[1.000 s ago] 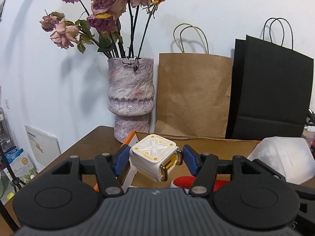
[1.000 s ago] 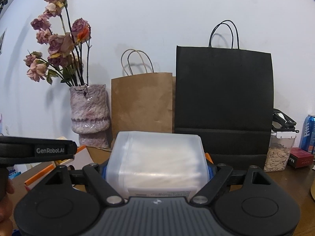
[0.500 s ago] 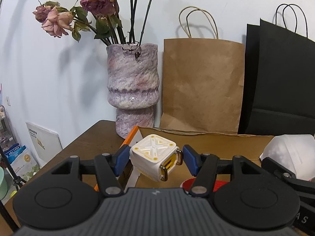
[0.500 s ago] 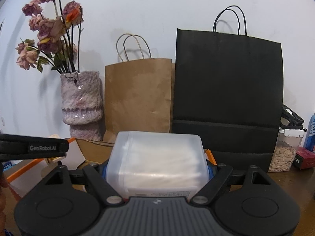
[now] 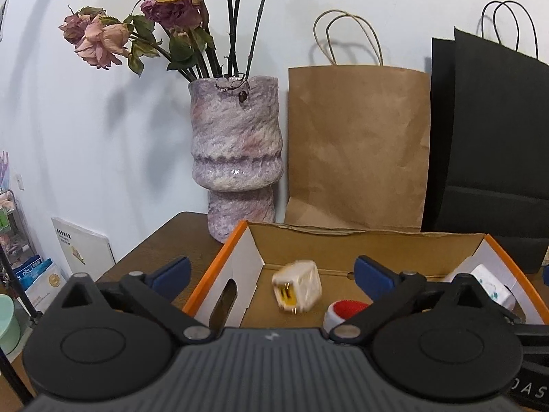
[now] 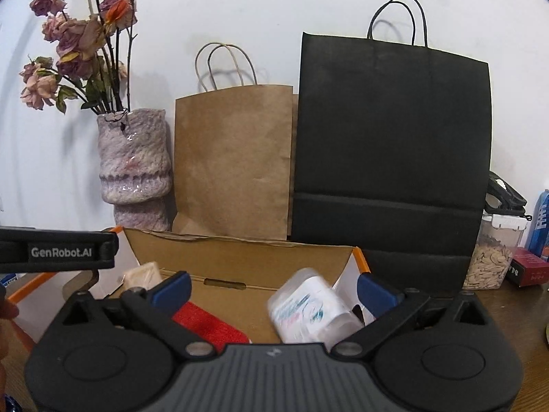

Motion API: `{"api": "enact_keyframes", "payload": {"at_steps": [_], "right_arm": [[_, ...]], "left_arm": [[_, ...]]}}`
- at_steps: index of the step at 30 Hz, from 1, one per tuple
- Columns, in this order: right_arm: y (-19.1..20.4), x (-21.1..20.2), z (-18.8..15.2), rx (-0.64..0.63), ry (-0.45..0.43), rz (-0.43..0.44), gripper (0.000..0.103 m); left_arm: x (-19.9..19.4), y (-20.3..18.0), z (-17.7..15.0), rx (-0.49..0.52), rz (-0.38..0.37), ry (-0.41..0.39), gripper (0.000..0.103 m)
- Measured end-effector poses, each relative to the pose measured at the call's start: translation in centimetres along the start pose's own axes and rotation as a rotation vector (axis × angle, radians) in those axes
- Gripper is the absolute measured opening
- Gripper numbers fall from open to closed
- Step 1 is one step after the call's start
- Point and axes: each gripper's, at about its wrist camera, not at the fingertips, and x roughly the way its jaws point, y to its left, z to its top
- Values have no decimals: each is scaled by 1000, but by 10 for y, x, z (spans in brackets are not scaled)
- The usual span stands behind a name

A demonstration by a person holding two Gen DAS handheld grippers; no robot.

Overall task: Organize rigid objects
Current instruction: 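Open the right tool over the box while the left tool releases the plug adapter, then withdraw both tools from the red box back over the table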

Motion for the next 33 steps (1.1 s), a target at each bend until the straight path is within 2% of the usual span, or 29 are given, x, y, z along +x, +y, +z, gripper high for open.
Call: {"api": "enact_keyframes", "payload": {"at_steps": [16, 33], "right_arm": [[-2, -5, -1, -1, -6, 4, 103], [4, -47, -17, -28, -17, 24, 103]], "left_arm": [[-7, -1, 1, 8, -7, -2, 103], [-41, 13, -16, 4, -7, -16, 103]]}}
